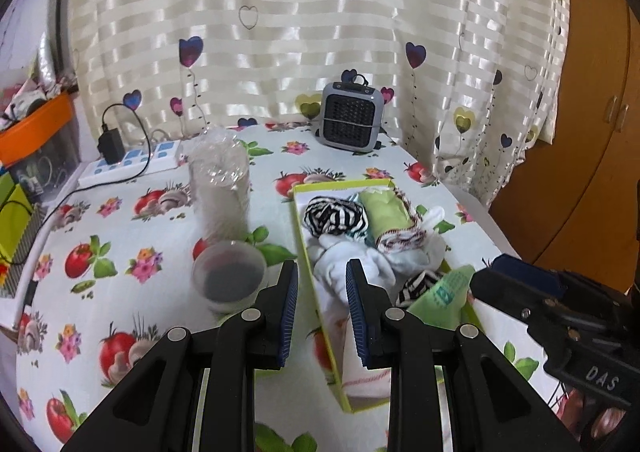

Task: Organize soft objects
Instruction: 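Withdraw both open tools away from the box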

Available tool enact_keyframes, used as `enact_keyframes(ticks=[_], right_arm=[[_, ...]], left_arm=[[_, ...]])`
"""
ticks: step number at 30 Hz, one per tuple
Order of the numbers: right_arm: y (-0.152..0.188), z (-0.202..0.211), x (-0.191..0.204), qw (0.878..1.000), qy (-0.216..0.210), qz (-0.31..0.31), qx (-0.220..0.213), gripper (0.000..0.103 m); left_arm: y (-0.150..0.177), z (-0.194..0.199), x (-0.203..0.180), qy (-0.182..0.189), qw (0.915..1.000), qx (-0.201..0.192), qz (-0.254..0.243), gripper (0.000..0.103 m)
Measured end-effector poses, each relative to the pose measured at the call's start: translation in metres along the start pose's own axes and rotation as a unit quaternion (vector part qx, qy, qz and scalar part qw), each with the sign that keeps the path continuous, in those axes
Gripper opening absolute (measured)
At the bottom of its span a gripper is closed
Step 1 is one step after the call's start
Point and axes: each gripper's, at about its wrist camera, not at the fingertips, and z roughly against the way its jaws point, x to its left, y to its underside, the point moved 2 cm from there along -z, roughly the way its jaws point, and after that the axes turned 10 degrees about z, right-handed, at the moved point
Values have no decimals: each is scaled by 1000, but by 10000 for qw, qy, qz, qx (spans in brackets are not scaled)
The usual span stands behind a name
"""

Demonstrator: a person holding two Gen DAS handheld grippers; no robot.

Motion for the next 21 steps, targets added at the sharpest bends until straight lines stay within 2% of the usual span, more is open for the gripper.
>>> enact_keyframes(ticks=[10, 21], right_arm=[[12, -2, 5, 9999, 36, 51, 139, 42], [36, -5, 37, 9974, 223, 560, 404, 42]], left_arm=[[18, 12, 17, -100, 9999, -27, 54, 24], [38, 25, 35, -352, 9991, -38, 233, 24]])
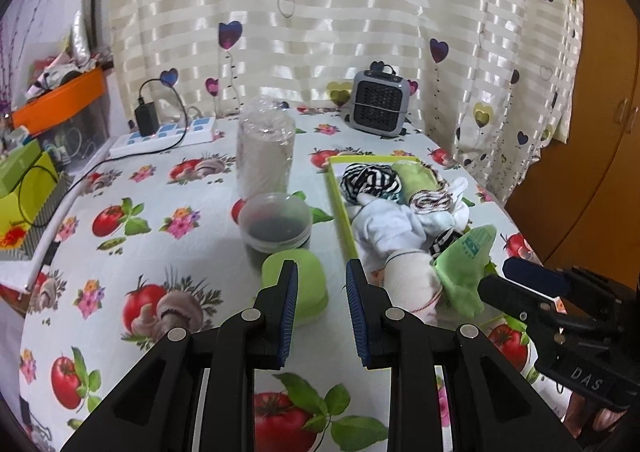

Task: Organize soft objects
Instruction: 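Withdraw both open tools away from the box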

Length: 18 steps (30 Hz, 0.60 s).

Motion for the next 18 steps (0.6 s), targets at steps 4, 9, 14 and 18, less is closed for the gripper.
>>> enact_keyframes(ticks=[4, 9, 14, 18], right_arm=[[5, 0, 4, 10000, 32, -14, 50, 42], [12, 0, 11, 9999, 90, 15, 119, 42], [19, 1, 21, 9997, 148, 90, 188, 47], [24, 2, 27, 9994, 149, 139, 265, 51]], left_arm=[[6, 4, 5, -58, 10000, 34, 35, 24], [18, 6, 8, -91, 9999, 131, 23, 24], [27, 7, 10, -29, 9997, 254, 22, 24], [34, 8, 9, 18, 9995, 313, 20, 24]])
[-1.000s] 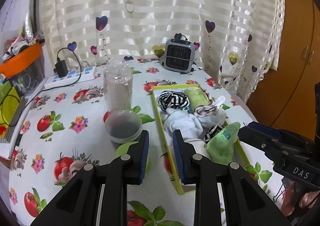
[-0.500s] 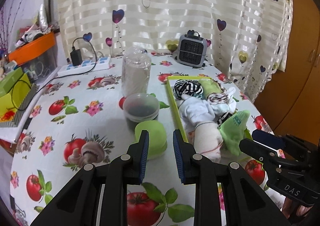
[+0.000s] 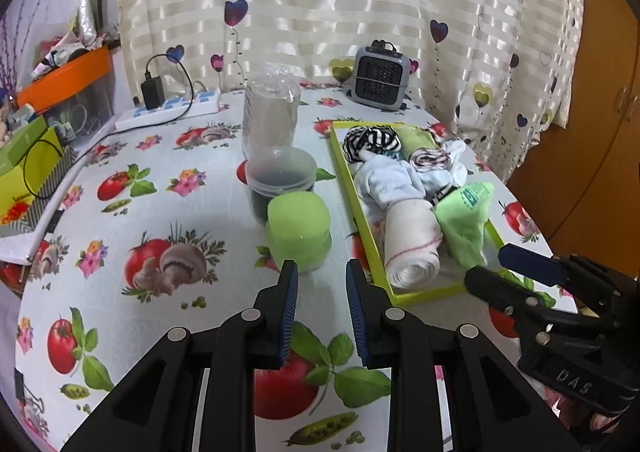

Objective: Organize soft objects

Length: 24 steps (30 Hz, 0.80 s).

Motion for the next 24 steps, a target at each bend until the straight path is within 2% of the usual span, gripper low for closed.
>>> enact_keyframes(ticks=[8, 24], right_arm=[[8, 4, 10, 9999, 25, 84, 53, 51], [14, -6, 3, 9997, -41, -22, 226, 51]], left_arm=[[10, -1, -1, 44, 9999, 122, 2, 24], [13, -7, -5, 124, 9997, 206, -26, 24]])
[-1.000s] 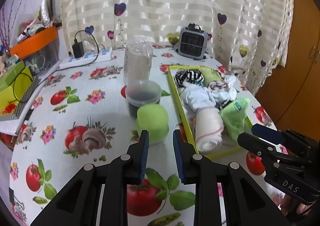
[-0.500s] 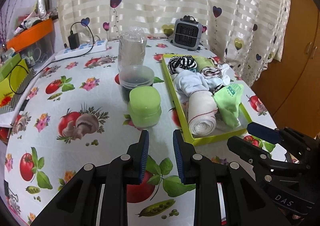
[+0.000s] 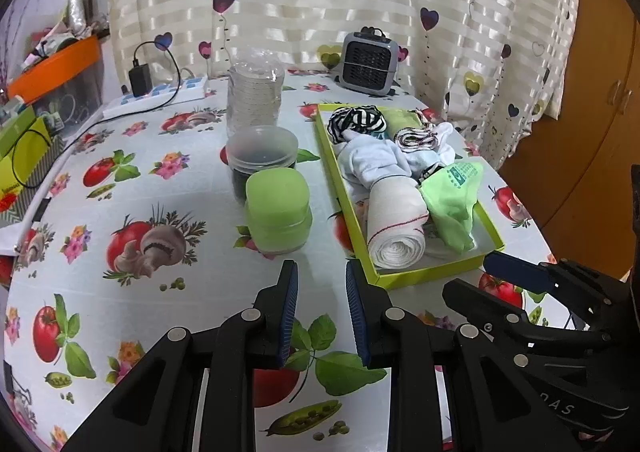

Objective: Organize soft objects

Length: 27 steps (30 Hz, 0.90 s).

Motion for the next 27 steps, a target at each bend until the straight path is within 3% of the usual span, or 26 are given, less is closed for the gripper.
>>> enact_keyframes(ticks=[27], right_arm=[[2, -7, -2, 10000, 4, -33, 51, 51]], left_arm=[[1, -4, -4, 23, 10000, 60, -47, 24]])
